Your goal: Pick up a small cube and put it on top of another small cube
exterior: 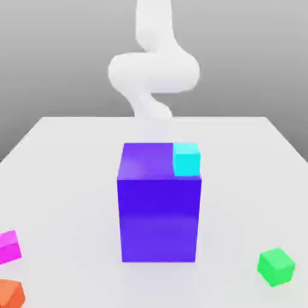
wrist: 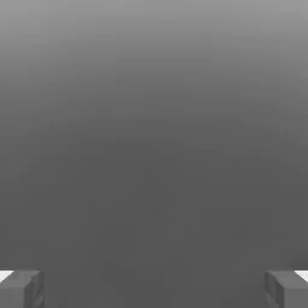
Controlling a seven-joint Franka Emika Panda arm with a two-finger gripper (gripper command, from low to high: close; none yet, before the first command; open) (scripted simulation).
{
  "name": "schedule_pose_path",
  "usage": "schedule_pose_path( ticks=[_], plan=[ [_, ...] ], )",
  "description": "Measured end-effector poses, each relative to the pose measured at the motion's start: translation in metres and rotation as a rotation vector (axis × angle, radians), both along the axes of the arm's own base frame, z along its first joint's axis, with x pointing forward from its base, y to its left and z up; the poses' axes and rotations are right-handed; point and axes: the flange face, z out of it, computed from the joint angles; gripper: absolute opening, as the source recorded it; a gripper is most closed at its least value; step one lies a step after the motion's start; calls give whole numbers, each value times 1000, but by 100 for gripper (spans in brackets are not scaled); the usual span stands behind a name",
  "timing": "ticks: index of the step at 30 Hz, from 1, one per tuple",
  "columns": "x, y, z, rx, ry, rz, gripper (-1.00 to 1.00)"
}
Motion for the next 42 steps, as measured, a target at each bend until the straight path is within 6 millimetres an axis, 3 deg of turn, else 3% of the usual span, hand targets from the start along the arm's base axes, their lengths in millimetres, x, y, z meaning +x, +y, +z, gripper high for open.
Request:
schedule_pose_path(
  ticks=[6, 10, 13, 16, 20, 27, 31, 32, 38, 42],
  plan=[
    [59, -73, -97, 102, 160, -175, 0],
    [77, -124, -168, 164, 259, -300, 0],
    [81, -162, -223, 207, 331, -400, 0],
    [75, -198, -279, 248, 402, -503, 0],
    [46, -254, -353, 303, 493, -669, 0],
    [-16, -304, -476, 360, 650, -893, 0],
    [-23, -309, -531, 363, 665, -916, 0],
    [-24, -309, -542, 364, 665, -917, -100],
    [-25, -309, -548, 364, 666, -917, -100],
    [-24, -310, -512, 363, 665, -917, -100]
  ],
)
